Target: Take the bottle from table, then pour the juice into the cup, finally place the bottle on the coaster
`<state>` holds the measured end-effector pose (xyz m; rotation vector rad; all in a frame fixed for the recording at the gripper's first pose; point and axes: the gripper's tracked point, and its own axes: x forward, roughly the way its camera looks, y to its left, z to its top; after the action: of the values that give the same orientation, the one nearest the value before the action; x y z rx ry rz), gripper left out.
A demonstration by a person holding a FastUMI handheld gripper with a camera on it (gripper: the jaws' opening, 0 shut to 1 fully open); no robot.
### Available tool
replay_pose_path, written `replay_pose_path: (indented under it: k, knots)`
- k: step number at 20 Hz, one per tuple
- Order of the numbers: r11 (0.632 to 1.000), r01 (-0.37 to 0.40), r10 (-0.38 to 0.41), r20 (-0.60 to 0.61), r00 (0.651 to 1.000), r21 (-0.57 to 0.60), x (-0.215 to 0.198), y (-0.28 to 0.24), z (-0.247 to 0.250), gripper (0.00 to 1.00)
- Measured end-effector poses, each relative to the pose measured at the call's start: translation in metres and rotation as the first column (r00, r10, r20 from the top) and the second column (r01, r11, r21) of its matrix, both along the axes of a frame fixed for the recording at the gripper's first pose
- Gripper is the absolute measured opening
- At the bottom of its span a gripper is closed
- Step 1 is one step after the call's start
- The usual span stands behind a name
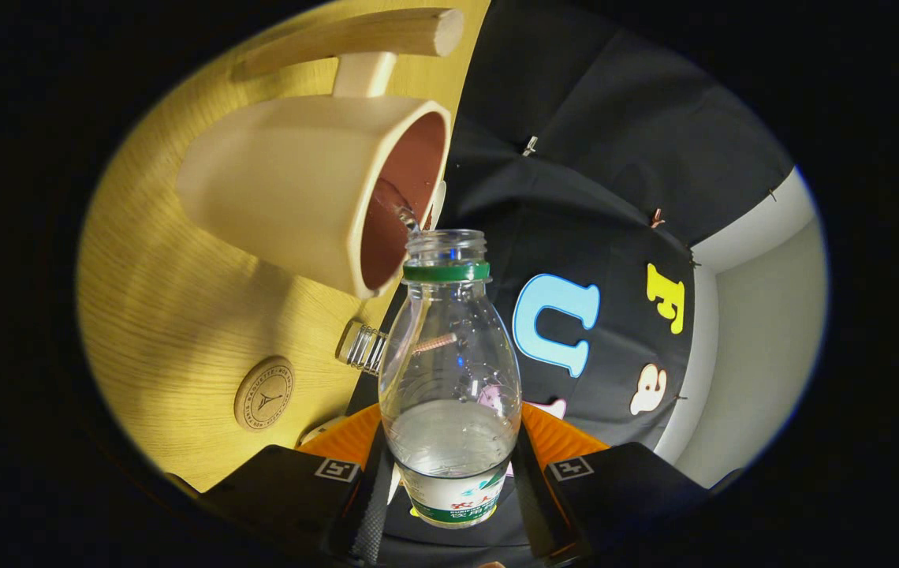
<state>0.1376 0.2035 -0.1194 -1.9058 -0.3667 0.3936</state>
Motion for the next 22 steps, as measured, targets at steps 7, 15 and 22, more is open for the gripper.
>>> replay_pose_path:
  k: [7,15,22]
  knots:
    - [0.998,-0.032,0.035,0.049,0.998,-0.055,0.004,0.007,0.009,0.71]
    - [0.992,-0.064,0.076,0.101,0.992,-0.112,-0.002,0.011,0.020,0.71]
    - [0.978,-0.103,0.129,0.143,0.981,-0.182,-0.003,0.019,0.027,0.71]
